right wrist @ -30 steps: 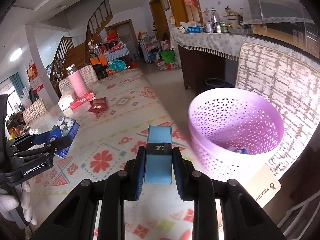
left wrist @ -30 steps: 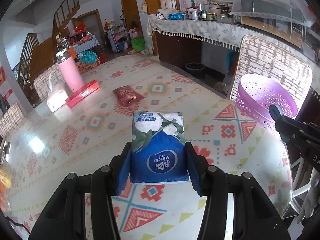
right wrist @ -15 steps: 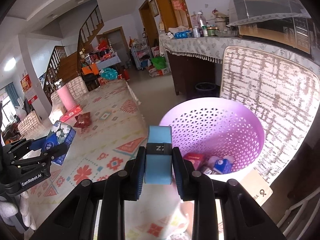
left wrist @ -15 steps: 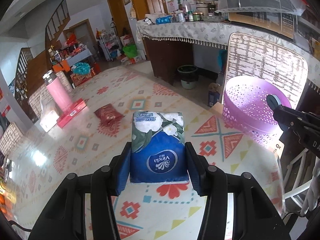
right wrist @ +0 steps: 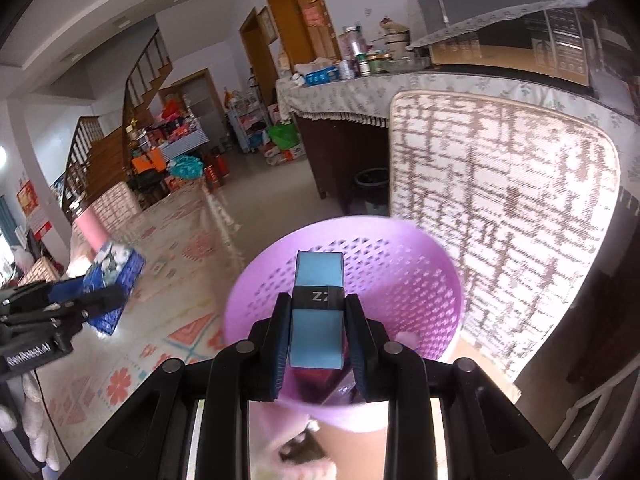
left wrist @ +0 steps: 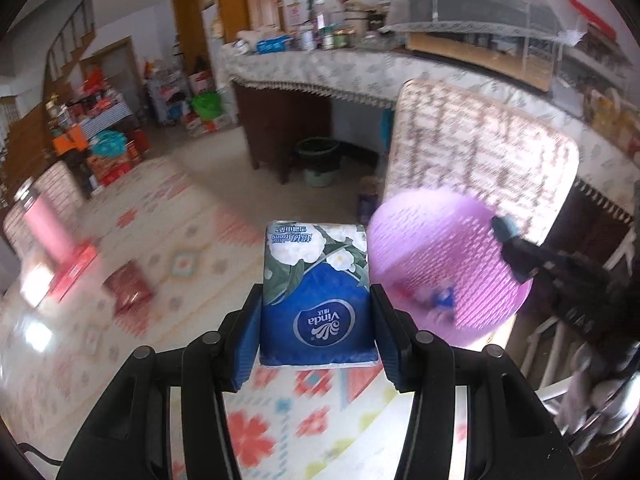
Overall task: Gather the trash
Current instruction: 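Carry tissue pack and tape roll over the purple basket and open both tools, then move both open tools back toward the table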
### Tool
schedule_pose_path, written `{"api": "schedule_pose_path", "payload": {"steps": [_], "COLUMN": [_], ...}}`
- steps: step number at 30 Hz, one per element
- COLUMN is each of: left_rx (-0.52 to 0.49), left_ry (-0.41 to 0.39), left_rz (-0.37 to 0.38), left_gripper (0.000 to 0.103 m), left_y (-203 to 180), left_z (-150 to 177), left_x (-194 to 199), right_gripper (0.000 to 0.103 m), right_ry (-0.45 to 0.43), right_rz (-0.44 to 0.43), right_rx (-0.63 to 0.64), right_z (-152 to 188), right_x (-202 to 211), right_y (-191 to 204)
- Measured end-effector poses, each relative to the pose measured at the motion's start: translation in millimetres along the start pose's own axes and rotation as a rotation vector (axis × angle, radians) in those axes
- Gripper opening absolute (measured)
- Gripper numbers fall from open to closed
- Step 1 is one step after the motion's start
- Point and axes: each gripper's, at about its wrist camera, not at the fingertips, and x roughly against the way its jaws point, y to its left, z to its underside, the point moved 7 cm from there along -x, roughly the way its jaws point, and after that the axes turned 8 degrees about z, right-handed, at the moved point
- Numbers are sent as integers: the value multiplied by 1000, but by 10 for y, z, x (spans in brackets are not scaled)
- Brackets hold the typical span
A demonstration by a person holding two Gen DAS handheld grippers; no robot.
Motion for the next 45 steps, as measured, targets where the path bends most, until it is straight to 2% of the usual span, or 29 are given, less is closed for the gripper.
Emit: {"api": "schedule_pose_path", "payload": {"steps": [4, 9, 10, 11, 13, 15, 17, 21, 25, 30, 35, 40, 45], "left_rx": [-15, 16, 24, 40, 74, 92, 90, 97, 155, 235, 280, 359, 355], "left_ry": [-5, 38, 43, 49, 52, 54, 57, 53, 32, -7, -24, 23, 108], "left_rz": [72, 187, 197, 207, 215, 234, 233, 224, 221, 148, -10, -133, -205], "left_gripper": [50, 52, 56, 67, 75, 75, 75, 75, 75, 75, 76, 77, 81], "left_y": [-229, -428, -444, -438, -403, -361, -322, -121, 250, 866, 1589, 2375, 2885], "left_z": [-266, -477, -500, -518, -516, -475, -419, -263, -91, 155, 493, 915, 1164], "left_x": [-212, -577, -632, -703, -746, -712, -645, -367, -7, 425, 761, 942, 953], "right_gripper": [29, 29, 29, 29, 33, 48, 55, 56, 56, 62, 63, 67, 72], "right_ry": [8, 22, 30, 36, 53, 60, 48, 58, 65, 82, 117, 163, 212], "right_rz": [9, 33, 36, 39, 44, 34, 37, 9, -33, -86, -126, -184, -247], "right_rx": [-33, -51, -53, -56, -74, -90, -88, -82, -41, 14, 62, 112, 175], "right_z": [-106, -179, -181, -178, -165, -148, -136, -98, -57, 21, 146, 296, 384], "right_x": [-74, -205, -243, -274, -321, -330, -300, -267, -196, -125, -128, -188, -308], "right_y": [-166, -307, -333, -354, -392, -404, -383, -248, 28, 445, 874, 1414, 2016]}}
